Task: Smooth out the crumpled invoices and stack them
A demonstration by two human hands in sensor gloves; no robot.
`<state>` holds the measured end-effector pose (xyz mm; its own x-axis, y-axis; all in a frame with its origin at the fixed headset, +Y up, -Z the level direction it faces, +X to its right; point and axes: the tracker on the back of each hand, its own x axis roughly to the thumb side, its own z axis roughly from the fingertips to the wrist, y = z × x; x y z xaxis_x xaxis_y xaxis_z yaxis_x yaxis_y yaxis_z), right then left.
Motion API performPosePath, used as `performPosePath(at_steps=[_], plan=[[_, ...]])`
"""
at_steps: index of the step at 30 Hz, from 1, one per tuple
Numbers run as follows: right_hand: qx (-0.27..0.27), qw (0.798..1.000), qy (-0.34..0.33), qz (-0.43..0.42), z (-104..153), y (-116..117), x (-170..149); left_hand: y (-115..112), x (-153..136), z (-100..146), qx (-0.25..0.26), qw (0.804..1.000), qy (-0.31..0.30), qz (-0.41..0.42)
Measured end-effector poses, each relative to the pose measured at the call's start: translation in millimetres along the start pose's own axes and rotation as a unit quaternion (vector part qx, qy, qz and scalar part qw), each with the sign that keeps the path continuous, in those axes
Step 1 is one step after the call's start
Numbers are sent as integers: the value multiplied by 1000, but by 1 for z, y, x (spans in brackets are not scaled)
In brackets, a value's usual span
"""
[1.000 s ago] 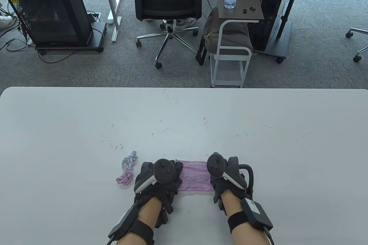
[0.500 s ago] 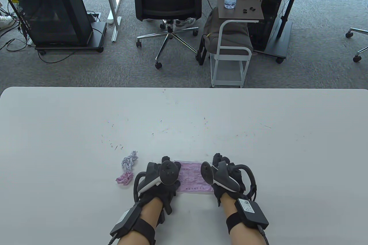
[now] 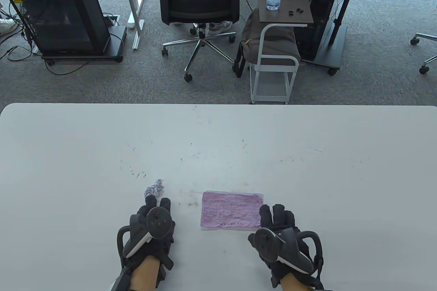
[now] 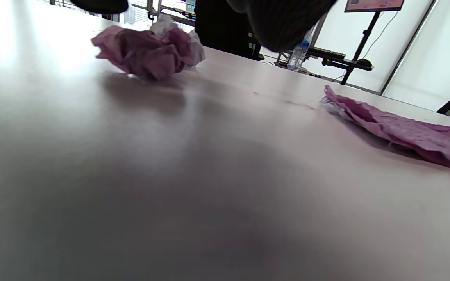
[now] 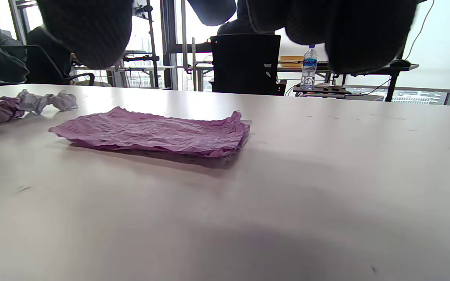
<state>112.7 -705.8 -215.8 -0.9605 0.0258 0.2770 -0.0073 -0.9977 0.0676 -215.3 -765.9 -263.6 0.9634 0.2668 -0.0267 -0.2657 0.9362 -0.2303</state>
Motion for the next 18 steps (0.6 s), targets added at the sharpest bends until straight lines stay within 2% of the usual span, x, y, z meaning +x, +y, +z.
performPosePath(at_steps=[2, 7, 11, 15, 18], plan=[[14, 1000, 3, 1, 8, -8, 2, -2, -10, 2, -11, 999, 24, 20], [-23, 1000, -6, -2, 14, -9, 1, -10, -24, -4, -12, 998, 26, 63], [-1, 999, -19, -36, 11, -1, -2, -12, -24, -9, -15, 998, 32, 53], [-31, 996, -38, -75, 9, -2, -5, -13, -21, -13, -27, 998, 41, 38], [-12, 995, -41, -92, 8, 1, -4, -12, -18, -15, -22, 999, 35, 24]])
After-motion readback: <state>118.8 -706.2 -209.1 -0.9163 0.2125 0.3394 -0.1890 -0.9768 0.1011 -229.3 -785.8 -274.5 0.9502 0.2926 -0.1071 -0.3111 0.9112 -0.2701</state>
